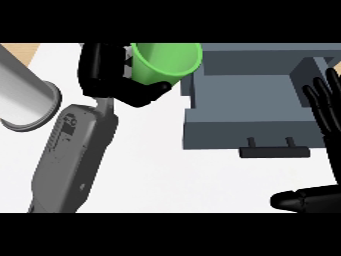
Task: Pick up the cup, place it into the drawer and close the drawer
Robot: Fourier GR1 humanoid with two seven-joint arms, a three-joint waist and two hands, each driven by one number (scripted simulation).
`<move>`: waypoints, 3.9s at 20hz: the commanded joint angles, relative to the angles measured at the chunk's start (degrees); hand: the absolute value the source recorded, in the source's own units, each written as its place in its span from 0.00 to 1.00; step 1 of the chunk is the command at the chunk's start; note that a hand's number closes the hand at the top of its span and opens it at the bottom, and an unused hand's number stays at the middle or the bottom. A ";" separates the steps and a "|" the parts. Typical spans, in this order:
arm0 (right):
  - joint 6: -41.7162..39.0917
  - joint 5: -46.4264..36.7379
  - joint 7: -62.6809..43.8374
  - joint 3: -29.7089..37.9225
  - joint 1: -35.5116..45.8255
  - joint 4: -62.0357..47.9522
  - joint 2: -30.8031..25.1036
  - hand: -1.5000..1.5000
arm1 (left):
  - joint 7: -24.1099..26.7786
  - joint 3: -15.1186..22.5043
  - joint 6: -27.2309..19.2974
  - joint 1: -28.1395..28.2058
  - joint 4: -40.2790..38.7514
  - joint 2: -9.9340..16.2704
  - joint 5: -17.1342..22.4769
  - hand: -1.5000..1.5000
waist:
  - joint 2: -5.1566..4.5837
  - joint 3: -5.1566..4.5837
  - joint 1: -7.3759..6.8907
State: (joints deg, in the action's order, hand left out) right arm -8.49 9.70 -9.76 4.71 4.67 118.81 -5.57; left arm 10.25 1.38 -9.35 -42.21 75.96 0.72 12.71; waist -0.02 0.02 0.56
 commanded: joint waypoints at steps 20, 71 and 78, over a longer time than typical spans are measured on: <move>-1.99 1.47 3.30 2.61 1.49 -3.71 -1.36 0.00 | 6.95 10.26 -12.82 -27.51 -37.39 -0.72 9.97 1.00 | -0.40 0.03 1.69; -14.23 6.17 -0.67 3.49 -0.69 1.74 -11.22 1.00 | 13.47 22.15 -15.00 -22.72 -32.19 6.45 32.90 0.00 | 0.54 -0.04 -1.54; -16.67 -2.06 2.74 1.75 -4.55 0.39 -12.39 1.00 | 10.62 22.29 -14.56 -5.31 -15.10 15.81 33.15 0.00 | 0.61 -0.01 -2.61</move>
State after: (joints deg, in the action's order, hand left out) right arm -22.71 10.67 -9.39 5.95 1.39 121.29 -16.01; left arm 21.61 24.17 -24.37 -55.36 53.02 12.11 45.58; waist 0.64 -0.03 -1.54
